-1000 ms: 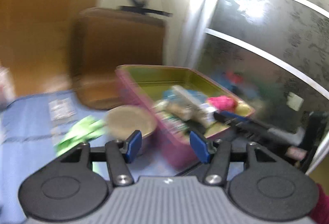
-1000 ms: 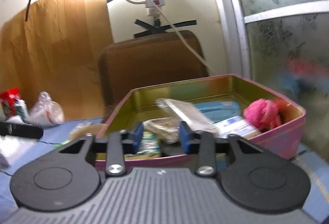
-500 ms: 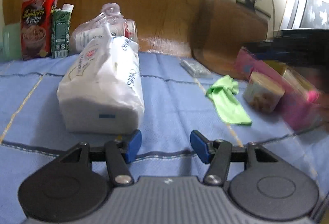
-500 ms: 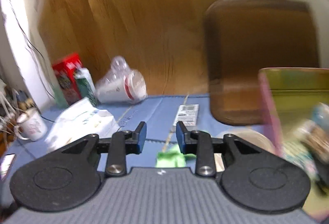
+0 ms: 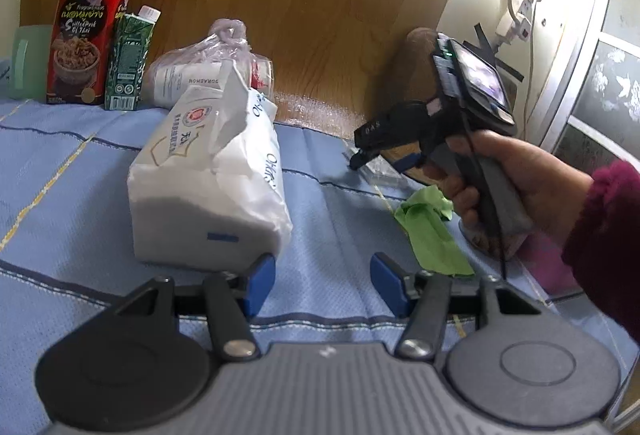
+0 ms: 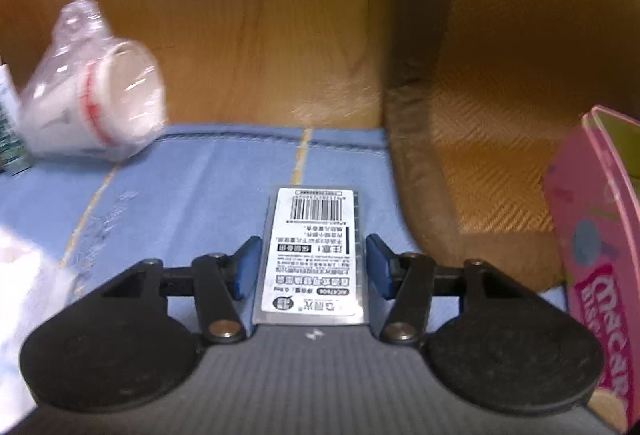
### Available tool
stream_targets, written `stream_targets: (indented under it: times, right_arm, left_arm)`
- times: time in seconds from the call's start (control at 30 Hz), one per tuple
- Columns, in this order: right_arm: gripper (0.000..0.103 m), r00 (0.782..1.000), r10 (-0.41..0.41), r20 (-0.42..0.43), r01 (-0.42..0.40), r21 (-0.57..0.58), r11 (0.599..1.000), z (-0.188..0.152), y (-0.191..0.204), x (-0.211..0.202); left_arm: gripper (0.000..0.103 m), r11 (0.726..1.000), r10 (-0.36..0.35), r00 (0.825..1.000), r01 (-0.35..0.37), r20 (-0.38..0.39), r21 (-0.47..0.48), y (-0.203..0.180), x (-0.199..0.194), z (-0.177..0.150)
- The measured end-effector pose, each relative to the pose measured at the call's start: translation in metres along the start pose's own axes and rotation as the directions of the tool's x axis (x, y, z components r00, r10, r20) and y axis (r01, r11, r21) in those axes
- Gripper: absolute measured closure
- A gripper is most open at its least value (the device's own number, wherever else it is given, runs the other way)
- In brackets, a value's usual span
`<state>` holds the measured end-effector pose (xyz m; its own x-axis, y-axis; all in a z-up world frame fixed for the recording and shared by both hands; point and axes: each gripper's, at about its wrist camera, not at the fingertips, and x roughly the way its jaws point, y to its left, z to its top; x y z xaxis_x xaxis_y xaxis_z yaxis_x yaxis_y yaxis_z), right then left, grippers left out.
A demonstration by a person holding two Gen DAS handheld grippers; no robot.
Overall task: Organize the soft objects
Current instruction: 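Grasp the white barcode card on the tablecloth with the right gripper, then lift the barcode card into the pink tin and open the right gripper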
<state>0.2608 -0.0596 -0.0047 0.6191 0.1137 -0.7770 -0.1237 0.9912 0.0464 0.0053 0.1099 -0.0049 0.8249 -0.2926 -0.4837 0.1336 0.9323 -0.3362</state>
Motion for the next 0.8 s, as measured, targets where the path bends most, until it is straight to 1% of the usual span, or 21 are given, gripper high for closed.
stream_targets:
  times: [0.1, 0.17, 0.23, 0.3, 0.37, 0.43, 0.47, 0.57, 0.63, 0.67, 0.7, 0.77, 0.8]
  right_arm:
    - [0.045, 0.992, 0.121, -0.019, -0.123, -0.097, 0.988, -0.022, 0.019, -0.021]
    - [0.045, 0.983, 0.184, -0.022, -0.185, -0.195, 0.963, -0.048, 0.031, -0.042]
    - [0.045, 0.973, 0.23, -0.02, -0.226, -0.283, 0.932, -0.077, 0.035, -0.065]
    - [0.045, 0.961, 0.276, -0.02, -0.267, -0.328, 0.906, -0.104, 0.029, -0.089]
    - [0.045, 0.951, 0.308, -0.009, -0.291, -0.35, 0.89, -0.133, 0.016, -0.113]
    - [0.045, 0.941, 0.337, 0.014, -0.31, -0.362, 0.879, -0.164, -0.001, -0.138]
    - [0.045, 0.937, 0.347, 0.035, -0.313, -0.357, 0.88, -0.177, -0.008, -0.148]
    - [0.045, 0.935, 0.334, 0.117, -0.292, -0.279, 0.915, -0.208, -0.029, -0.168]
    - [0.045, 0.94, 0.298, 0.165, -0.259, -0.221, 0.94, -0.22, -0.037, -0.174]
    - [0.044, 0.944, 0.271, 0.189, -0.234, -0.2, 0.951, -0.225, -0.041, -0.175]
    - [0.044, 0.943, 0.256, 0.21, -0.219, -0.185, 0.958, -0.225, -0.039, -0.173]
    - [0.038, 0.939, 0.261, 0.225, -0.228, -0.164, 0.96, -0.23, -0.047, -0.176]
    - [0.03, 0.937, 0.263, 0.228, -0.231, -0.159, 0.96, -0.231, -0.05, -0.177]
  left_arm:
    - [0.049, 1.0, -0.014, 1.0, 0.014, 0.002, -0.023, 0.006, 0.001, 0.002]
    - [0.049, 0.999, -0.015, 1.0, 0.015, 0.009, -0.039, 0.008, 0.0, 0.002]
    - [0.048, 0.998, -0.023, 1.0, 0.024, 0.016, -0.057, 0.012, -0.002, 0.002]
    - [0.048, 0.997, -0.034, 0.999, 0.035, 0.018, -0.07, 0.014, -0.002, 0.002]
    - [0.048, 0.996, -0.042, 0.999, 0.043, 0.012, -0.076, 0.015, -0.002, 0.002]
    - [0.048, 0.997, -0.037, 0.999, 0.037, 0.0, -0.07, 0.014, 0.0, 0.003]
    - [0.048, 0.998, -0.029, 1.0, 0.029, -0.007, -0.063, 0.012, 0.002, 0.003]
    - [0.048, 0.999, -0.013, 0.999, 0.012, -0.035, -0.04, 0.007, 0.006, 0.003]
    - [0.048, 1.0, 0.01, 0.998, -0.011, -0.061, -0.027, 0.001, 0.008, 0.003]
    - [0.048, 0.999, 0.004, 0.997, -0.007, -0.077, -0.034, -0.004, 0.009, 0.003]
    - [0.048, 0.999, -0.022, 0.996, 0.018, -0.089, -0.051, -0.009, 0.008, 0.003]
    - [0.048, 0.994, -0.086, 0.989, 0.078, -0.117, -0.071, -0.023, 0.006, 0.002]
    - [0.048, 0.994, -0.101, 0.986, 0.093, -0.135, -0.064, -0.033, 0.006, 0.002]
